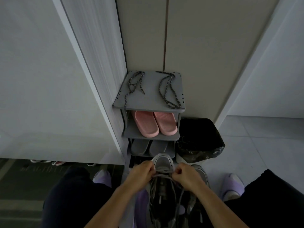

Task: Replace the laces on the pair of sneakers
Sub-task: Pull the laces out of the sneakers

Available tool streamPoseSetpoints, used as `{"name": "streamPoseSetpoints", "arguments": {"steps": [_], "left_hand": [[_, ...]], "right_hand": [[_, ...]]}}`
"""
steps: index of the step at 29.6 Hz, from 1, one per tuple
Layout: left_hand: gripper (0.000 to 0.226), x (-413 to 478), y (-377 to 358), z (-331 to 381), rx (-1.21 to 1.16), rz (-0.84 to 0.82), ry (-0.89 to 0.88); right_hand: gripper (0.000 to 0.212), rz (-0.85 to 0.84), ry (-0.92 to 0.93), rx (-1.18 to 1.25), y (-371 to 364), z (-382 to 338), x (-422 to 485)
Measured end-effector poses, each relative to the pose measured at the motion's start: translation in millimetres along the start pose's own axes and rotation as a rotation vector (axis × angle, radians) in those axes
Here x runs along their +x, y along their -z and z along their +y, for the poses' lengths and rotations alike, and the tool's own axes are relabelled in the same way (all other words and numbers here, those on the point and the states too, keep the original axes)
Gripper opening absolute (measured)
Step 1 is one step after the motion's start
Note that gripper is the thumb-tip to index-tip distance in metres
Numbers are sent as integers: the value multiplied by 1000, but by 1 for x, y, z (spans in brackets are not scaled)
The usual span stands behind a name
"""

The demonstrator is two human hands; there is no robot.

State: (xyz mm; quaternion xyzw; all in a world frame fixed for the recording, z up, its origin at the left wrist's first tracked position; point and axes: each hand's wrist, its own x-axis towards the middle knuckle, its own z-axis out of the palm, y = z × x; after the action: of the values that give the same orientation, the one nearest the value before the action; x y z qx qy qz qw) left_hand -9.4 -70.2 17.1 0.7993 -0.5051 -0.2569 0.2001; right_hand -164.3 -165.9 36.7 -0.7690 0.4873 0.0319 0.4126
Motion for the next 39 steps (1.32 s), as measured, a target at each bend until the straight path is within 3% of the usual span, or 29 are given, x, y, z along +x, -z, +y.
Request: {"name": "streamPoseSetpoints", "arguments": {"steps": [2,4,6,8,10,14,15,17,20,23,26,32,37,39], "left_hand": [[16,-1,1,0,76,-5,-12],[13,-8,-9,9,-74,51,17],[23,-13,-22,14,-302,97,87],[31,-12,-31,15,-370,98,140],[30,-9,-26,15,-288,64,123],[15,-3,8,6,164,60,-46],[16,-3,9,4,184,73,-74],[18,-7,2,5,17,102,-40],[29,-10,-21,10,-243,18,94],[20,-6,-15,4,-149,30,61],[21,-3,6,-5,50,52,29],[25,-5,-23,13,-270,-15,124],[37,0,10,-10,-87,102,146],[35,-1,11,-13,-121,130,203]], "right_hand": [[13,-12,3,-28,1,1,2],[14,17,13,11,-5,1,1],[10,28,18,101,-12,1,0],[16,27,13,133,-14,2,0],[17,28,11,113,-11,4,2],[17,3,32,-46,7,10,6],[16,8,40,-63,9,11,6],[16,-2,53,-55,4,11,7],[18,-29,69,-1,-7,7,8],[25,-18,39,-13,2,11,10],[18,4,-11,-28,19,21,11],[28,-5,47,-39,-2,7,8],[24,9,-7,-53,22,23,13],[24,4,-15,-31,25,25,13]]}}
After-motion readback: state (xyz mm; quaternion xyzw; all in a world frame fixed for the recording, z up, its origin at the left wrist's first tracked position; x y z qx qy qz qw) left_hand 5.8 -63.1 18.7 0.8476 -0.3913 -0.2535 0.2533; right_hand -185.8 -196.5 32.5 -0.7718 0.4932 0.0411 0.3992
